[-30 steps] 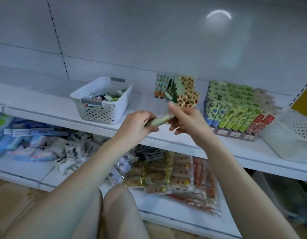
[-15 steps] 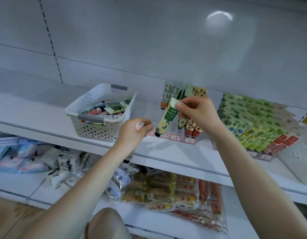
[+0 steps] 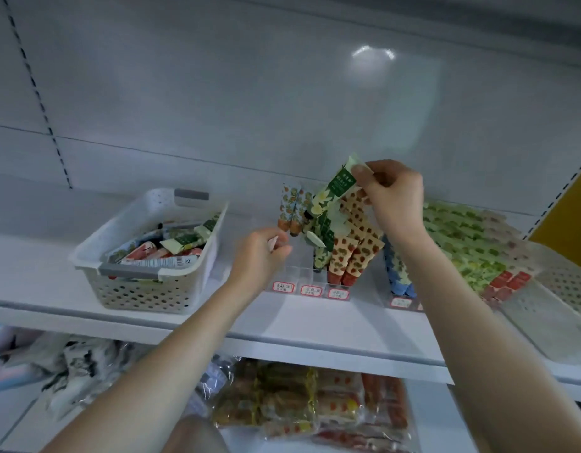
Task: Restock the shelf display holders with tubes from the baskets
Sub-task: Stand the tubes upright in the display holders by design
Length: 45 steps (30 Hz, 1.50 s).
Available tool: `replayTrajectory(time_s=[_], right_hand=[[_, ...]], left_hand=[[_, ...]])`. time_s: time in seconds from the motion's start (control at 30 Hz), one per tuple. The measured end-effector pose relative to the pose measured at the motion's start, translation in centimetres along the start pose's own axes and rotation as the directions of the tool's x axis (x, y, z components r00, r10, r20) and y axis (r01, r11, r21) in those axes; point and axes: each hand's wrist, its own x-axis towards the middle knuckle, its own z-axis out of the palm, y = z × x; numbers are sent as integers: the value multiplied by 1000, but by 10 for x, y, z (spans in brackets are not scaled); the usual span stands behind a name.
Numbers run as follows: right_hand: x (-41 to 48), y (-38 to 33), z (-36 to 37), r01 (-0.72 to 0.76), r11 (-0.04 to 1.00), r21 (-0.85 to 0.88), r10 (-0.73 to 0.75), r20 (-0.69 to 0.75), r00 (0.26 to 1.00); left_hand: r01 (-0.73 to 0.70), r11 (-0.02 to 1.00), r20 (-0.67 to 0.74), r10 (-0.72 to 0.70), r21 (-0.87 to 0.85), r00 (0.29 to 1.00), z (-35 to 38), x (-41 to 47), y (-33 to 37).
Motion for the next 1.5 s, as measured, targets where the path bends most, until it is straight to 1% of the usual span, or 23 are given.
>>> replayTrajectory(time_s=[0.13, 0.23, 0.33, 0.4, 0.47, 0.57, 0.63, 0.83, 1.03, 1.13, 1.27, 1.43, 1.5], right_hand=[[16, -1, 3, 22, 998, 54, -18, -66, 998], [24, -1, 5, -3, 994, 106, 11, -75, 997], [31, 2, 7, -44, 993, 113, 52, -65, 997], [35, 5, 7, -58, 992, 111, 66, -78, 995], [39, 7, 6, -52, 993, 105, 62, -98, 993], [44, 11, 4, -41, 994, 105, 53, -114, 992], [46, 14, 4, -35, 995, 98, 47, -122, 991], [46, 21, 2, -41, 995, 93, 52, -115, 992], [43, 22, 5, -47, 993, 104, 57, -93, 994], [43, 21, 6, -58, 992, 113, 68, -81, 994], [43, 22, 6, -58, 993, 102, 66, -73, 995], [42, 22, 6, -60, 993, 103, 68, -72, 995], [42, 22, 7, -59, 994, 95, 65, -68, 996]], left_hand=[[-133, 990, 81, 130, 42, 988, 20, 21, 1], [-239, 968, 145, 227, 72, 963, 30, 31, -1], [-296, 950, 145, 281, 97, 949, 34, 41, -1], [-280, 956, 95, 272, 85, 958, 34, 52, 2], [-218, 974, 44, 216, 55, 975, 31, 65, 6], [-120, 992, 39, 121, -25, 992, 29, 80, 13], [-92, 995, 37, 93, -39, 995, 30, 84, 16], [-106, 994, 0, 106, -14, 994, 33, 87, 20], [-76, 996, -12, 75, -46, 997, 33, 89, 19], [-82, 995, -50, 78, -62, 996, 36, 87, 16], [-52, 995, -89, 45, -84, 995, 40, 89, 12], [-93, 993, -55, 89, -76, 994, 37, 93, 14], [-124, 992, -33, 124, -24, 992, 34, 96, 13]])
